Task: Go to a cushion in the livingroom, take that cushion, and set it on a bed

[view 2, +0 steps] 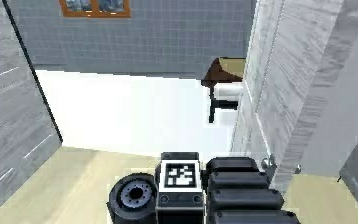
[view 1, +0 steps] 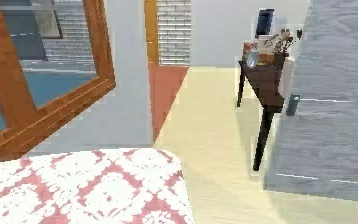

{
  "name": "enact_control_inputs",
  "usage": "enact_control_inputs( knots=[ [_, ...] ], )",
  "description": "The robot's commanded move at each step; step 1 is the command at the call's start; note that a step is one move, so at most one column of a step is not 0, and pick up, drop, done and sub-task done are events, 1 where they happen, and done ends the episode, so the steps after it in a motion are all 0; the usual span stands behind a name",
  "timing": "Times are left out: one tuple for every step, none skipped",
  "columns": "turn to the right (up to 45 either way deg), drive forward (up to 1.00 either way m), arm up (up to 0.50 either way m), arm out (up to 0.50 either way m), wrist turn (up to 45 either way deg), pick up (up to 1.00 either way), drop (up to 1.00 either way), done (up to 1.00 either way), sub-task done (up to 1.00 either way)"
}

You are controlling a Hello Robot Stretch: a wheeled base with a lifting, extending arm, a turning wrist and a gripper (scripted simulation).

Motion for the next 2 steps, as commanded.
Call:
enact_control_inputs(
  knots=[
    [45.0,0.0,0.0,0.0,0.0,0.0,0.0,0.0,0.0],
    [15.0,0.0,0.0,0.0,0.0,0.0,0.0,0.0,0.0]
  ],
)
